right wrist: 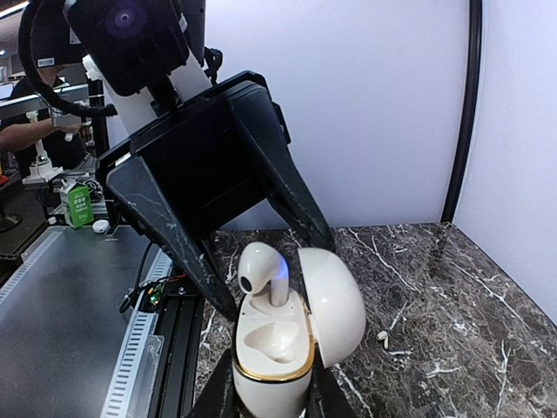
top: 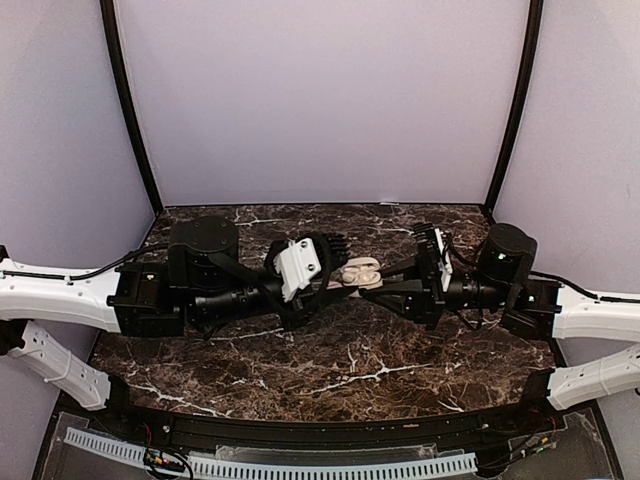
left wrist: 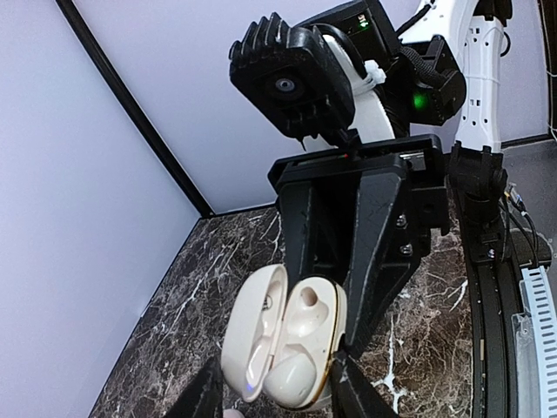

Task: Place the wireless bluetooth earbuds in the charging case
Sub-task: Insert the left earbud into the left side groove of the charging case, then adjust the left earbud in the left side groove of the charging case.

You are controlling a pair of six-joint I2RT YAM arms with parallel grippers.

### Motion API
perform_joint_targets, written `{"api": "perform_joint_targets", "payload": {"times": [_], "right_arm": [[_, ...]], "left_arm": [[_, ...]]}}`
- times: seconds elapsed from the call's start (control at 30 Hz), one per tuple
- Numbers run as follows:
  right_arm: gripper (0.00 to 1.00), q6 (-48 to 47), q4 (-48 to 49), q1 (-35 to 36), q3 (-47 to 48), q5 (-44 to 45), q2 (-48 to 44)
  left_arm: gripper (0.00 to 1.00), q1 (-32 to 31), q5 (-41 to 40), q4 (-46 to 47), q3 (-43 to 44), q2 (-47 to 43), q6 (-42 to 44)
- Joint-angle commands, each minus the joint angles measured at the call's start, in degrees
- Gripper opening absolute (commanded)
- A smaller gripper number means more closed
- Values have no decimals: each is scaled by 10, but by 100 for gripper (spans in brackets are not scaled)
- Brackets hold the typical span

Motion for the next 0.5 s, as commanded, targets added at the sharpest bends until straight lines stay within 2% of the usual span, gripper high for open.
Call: {"api": "perform_joint_targets", "payload": {"times": [0.0, 0.17, 0.33, 0.47], "right_arm": [[0, 7, 45, -2, -2, -13, -10], [0, 7, 46, -2, -1, -18, -7], [0, 21, 46, -2, -2, -15, -9], [0, 27, 47, -3, -3, -17, -8]], "left_arm": [[41, -2, -2, 4, 9, -20, -11], [44, -2, 1, 6, 13, -24, -19], [59, -2, 6, 4, 10, -36, -42], [64, -2, -2, 20, -10, -71, -55]]}}
